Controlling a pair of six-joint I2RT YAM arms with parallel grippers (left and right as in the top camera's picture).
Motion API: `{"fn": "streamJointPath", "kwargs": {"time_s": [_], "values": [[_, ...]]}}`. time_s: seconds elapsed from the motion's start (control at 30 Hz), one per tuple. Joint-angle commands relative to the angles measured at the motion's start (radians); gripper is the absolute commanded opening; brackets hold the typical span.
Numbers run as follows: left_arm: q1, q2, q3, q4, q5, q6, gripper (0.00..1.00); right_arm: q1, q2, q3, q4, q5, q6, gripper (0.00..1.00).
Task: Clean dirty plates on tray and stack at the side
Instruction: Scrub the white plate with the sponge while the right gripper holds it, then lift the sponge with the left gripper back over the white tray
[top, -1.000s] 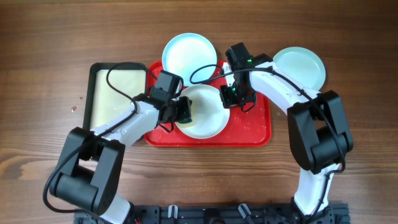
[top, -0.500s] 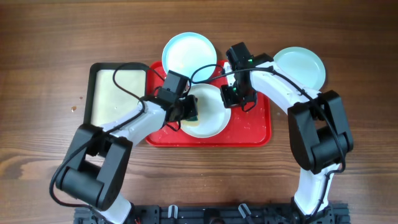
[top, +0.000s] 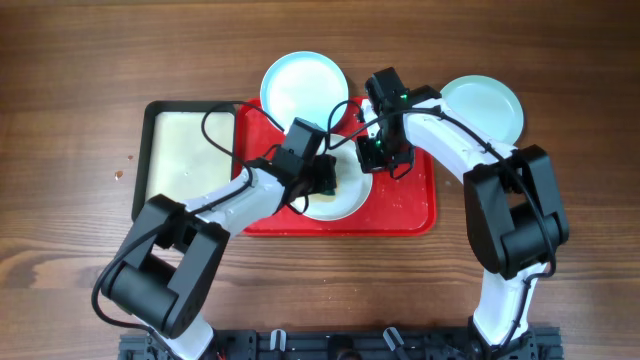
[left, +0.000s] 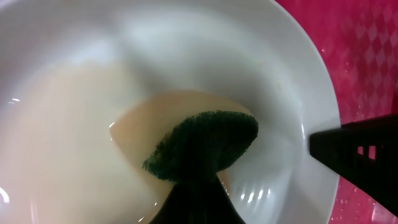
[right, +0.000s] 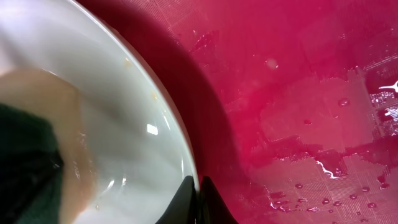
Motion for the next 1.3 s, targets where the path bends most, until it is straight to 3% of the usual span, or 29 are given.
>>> {"fn": "streamJointPath", "kwargs": {"time_s": [0.0, 0.43, 0.83, 1.07, 1.13, 1.27], "values": [[-0.056, 0.058, -0.019, -0.010, 0.032, -0.034, 0.04, 0.013, 0.014, -0.008, 0.002, -0.029, -0.006, 0.04], [-0.075, 0.035, -0.019, 0.023, 0.047, -0.012, 0.04, 0.013, 0.014, -0.008, 0.002, -0.029, -0.006, 0.04], [0.006, -0.299, -0.019, -0.140, -0.116, 0.070, 0.04, 0.013, 0.014, -0.008, -0.001, -0.029, -0.007, 0.04], [0.194, -0.479, -0.019, -0.364, -0.280, 0.077, 0.04, 0.013, 0.014, -0.008, -0.001, -0.029, -0.007, 0.11], [0.274, -0.499, -0.019, -0.416, -0.286, 0.077, 0.04, 0.013, 0.014, -0.008, -0.002, -0.029, -0.006, 0.16], [0.431, -0.497, -0.019, -0.494, -0.291, 0.077, 0.04, 0.013, 0.014, -0.008, -0.009, -0.029, -0.006, 0.16]]}}
